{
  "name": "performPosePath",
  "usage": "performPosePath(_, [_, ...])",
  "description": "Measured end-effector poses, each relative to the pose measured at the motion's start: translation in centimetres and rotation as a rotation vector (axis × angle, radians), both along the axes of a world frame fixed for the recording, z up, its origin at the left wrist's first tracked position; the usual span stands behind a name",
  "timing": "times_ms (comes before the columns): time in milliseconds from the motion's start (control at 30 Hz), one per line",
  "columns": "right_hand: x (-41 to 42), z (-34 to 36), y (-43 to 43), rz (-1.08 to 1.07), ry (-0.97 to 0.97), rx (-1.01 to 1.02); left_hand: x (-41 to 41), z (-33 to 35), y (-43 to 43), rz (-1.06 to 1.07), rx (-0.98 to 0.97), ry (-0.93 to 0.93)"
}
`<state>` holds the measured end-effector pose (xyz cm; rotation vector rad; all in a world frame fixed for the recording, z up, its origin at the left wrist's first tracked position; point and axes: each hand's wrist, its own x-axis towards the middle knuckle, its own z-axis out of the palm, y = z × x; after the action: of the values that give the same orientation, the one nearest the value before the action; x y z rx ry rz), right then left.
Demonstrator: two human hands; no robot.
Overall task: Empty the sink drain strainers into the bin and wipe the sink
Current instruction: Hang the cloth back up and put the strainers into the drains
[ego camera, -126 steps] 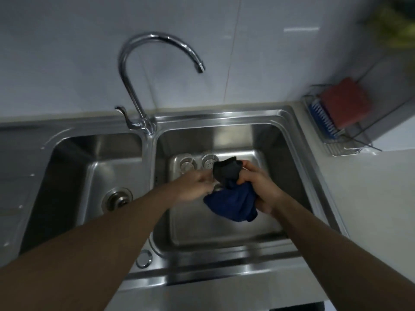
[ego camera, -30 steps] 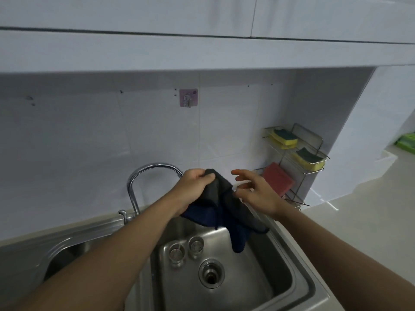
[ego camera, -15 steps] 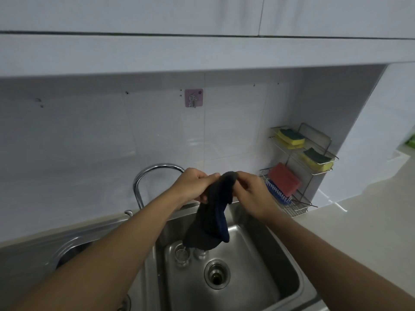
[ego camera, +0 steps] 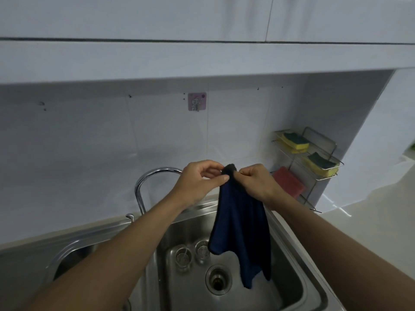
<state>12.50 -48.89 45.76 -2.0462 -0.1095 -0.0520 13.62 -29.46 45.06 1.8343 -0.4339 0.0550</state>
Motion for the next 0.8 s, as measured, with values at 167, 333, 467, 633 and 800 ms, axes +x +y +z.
performPosePath(167, [-0.4, 0.9, -0.7, 0.055, -0.001, 0.153, 0.4, 0.0, -0.7, 0.030, -0.106, 0.148])
performPosePath(333, [-0.2, 0.7, -0.9, 0.097, 0.049, 0.279, 0.7, -0.1, -0.1, 0.017, -0.142, 0.160])
performPosePath(467, [0.5, 0.2, -0.1, 0.118, 0.067, 0.324, 1.1, 0.0, 0.1, 0.027, -0.141, 0.124])
performPosePath(633, [1.3, 0.5, 0.6, 0.075, 0.014, 0.262, 1.8, 0.6, 0.0, 0.043, -0.194, 0.162])
performPosePath(800, [3.0, 1.9, 1.2, -0.073, -0.069, 0.229, 2.9, 1.3, -0.3, 0.045, -0.144, 0.149])
